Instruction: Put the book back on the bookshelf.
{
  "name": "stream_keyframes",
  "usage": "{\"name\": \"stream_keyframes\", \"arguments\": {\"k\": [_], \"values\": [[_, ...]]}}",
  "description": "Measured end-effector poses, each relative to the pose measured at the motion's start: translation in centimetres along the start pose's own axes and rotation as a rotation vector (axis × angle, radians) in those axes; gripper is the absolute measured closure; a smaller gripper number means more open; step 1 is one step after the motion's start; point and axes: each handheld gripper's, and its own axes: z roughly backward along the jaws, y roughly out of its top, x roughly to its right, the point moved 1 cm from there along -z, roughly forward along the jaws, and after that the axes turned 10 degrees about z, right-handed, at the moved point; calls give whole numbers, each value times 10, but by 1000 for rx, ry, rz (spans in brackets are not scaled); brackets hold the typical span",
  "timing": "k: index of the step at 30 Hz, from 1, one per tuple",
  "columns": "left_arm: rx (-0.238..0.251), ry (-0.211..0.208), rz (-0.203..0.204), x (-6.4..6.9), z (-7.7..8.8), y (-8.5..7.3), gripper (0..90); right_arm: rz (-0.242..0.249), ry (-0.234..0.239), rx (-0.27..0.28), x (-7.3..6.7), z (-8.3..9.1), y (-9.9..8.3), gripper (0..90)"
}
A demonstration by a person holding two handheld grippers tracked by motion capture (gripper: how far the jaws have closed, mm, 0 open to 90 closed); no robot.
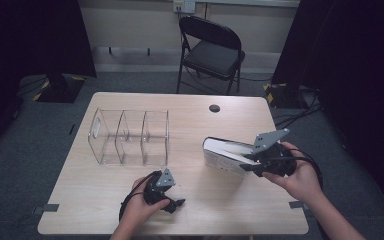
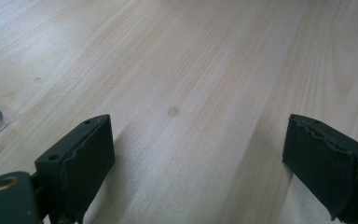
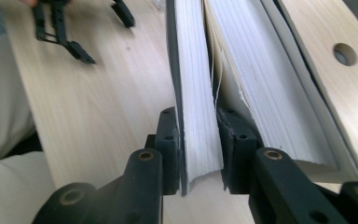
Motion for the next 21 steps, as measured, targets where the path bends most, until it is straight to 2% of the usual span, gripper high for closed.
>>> {"name": "stream_keyframes", "arguments": {"k": [5,8,10,15,17,21], "values": [[-7,0,-8,0,1,0,86,15,-6,-26,5,-1,5,738],[-7,0,-8,0,1,0,86,6,-6,-46,7,-1,7,737],[-9,-2,-9,0,1,-1,85,-25,16,-50,10,-1,7,719],[-9,-2,-9,0,2,-1,85,-37,21,-50,11,-1,6,724],[-4,-4,-2,0,1,-1,86,-25,4,-73,11,-1,9,742],[-3,-6,-5,0,2,-1,85,-15,19,-80,12,-1,11,746]]}}
